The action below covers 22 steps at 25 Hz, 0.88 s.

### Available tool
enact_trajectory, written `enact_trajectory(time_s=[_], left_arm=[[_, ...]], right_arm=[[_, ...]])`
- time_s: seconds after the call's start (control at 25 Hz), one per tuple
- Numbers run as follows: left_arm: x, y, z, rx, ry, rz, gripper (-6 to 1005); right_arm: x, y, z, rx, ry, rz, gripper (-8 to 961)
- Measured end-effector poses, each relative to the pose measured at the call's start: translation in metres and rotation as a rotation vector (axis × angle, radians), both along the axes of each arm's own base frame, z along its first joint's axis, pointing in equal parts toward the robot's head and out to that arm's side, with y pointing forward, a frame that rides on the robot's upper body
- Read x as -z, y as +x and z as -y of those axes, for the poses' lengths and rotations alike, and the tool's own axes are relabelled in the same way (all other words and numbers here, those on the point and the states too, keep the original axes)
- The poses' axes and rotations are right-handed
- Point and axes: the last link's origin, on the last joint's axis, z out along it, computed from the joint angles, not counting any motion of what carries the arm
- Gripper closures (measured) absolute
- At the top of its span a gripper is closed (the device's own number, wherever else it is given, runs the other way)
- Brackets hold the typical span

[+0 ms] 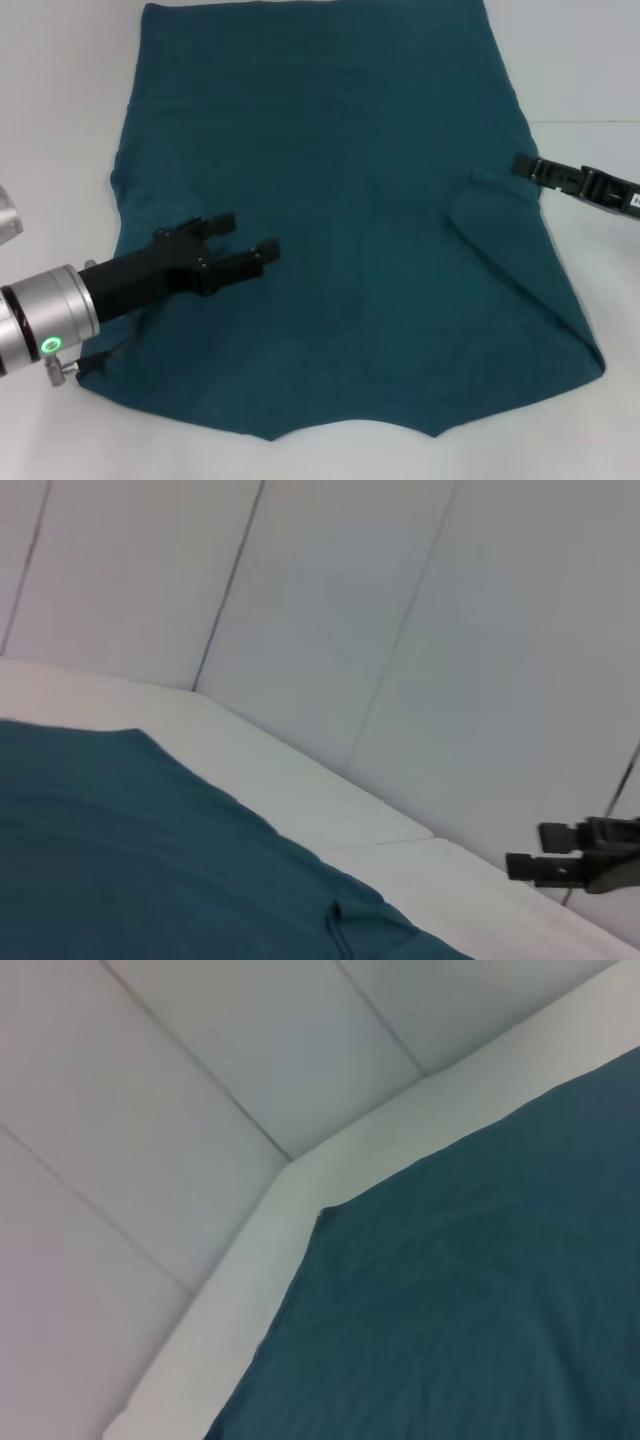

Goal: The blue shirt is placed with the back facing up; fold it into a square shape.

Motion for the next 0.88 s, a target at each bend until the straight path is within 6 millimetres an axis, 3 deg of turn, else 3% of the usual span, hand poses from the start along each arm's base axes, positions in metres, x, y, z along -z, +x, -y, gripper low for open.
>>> enact_trajectory(time_s=[0.4,0.88], left_arm=[[-0.021,-0.024,0.008,-0.156,0.004,0.036,111],[-0.055,-0.075,0.029,-0.423,0.075,0.044,113]], right_arm=[[0.007,-0.002,0.004,-0.031,-0.010,0.004,15],[0.013,-0.007,-0.001,-0.029,-0.013,0.022,38]])
